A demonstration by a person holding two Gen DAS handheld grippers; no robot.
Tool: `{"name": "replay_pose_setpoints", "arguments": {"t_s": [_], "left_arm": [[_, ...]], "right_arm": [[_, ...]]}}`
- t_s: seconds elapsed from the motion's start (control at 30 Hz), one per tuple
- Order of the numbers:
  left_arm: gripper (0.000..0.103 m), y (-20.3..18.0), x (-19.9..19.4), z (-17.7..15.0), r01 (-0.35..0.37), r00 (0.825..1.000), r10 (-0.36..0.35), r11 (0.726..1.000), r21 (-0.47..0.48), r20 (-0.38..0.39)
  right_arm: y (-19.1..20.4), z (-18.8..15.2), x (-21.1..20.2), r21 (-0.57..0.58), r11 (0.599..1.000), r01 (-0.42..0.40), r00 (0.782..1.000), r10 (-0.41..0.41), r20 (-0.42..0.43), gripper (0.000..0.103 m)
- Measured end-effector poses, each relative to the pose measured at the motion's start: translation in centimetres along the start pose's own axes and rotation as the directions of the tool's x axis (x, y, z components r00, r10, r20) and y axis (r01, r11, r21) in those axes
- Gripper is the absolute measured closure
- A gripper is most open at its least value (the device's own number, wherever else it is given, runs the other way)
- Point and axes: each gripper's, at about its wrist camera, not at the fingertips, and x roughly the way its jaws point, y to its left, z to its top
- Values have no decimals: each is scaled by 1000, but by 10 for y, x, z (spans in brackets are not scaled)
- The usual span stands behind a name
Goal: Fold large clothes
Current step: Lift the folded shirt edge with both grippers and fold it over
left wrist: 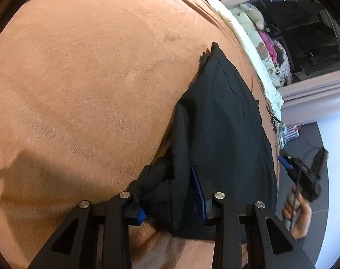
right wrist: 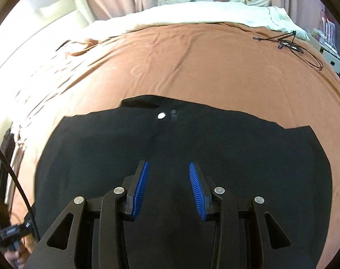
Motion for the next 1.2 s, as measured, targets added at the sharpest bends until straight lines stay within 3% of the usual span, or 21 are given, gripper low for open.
{"name": "replay_pose_setpoints", "arguments": {"t_s": [0.1,0.17,0.37,0.47,0.73,0.83,1.03,1.2], "left_arm": [[78,0,-2,1,9,1000,-9,1000,-1,-3],[86,0,-7,2,29,1000,-29,1000,-9,-6],[91,-18,-23,4,66,998,-66,997,35,14],[91,-30,-34,5,120,992,-122,991,60,27],[93,-81,-54,9,208,976,-215,966,154,32],[93,-103,-59,10,230,970,-240,955,185,29],[94,-144,-67,8,260,962,-274,935,242,24],[94,-173,-72,4,293,951,-310,915,276,18]], "right_arm": [[3,-19,-19,3,1000,-30,1000,30,9,60],[0,-27,-23,2,999,-52,999,52,6,50],[-16,-51,-54,40,992,-117,992,115,43,50],[-32,-78,-77,101,981,-167,984,160,78,50],[-37,-125,-87,146,969,-199,978,188,89,50],[-34,-137,-91,138,966,-221,974,210,89,50],[-22,-165,-76,110,962,-249,968,247,35,67],[-20,-179,-61,97,973,-208,978,209,-3,69]]}}
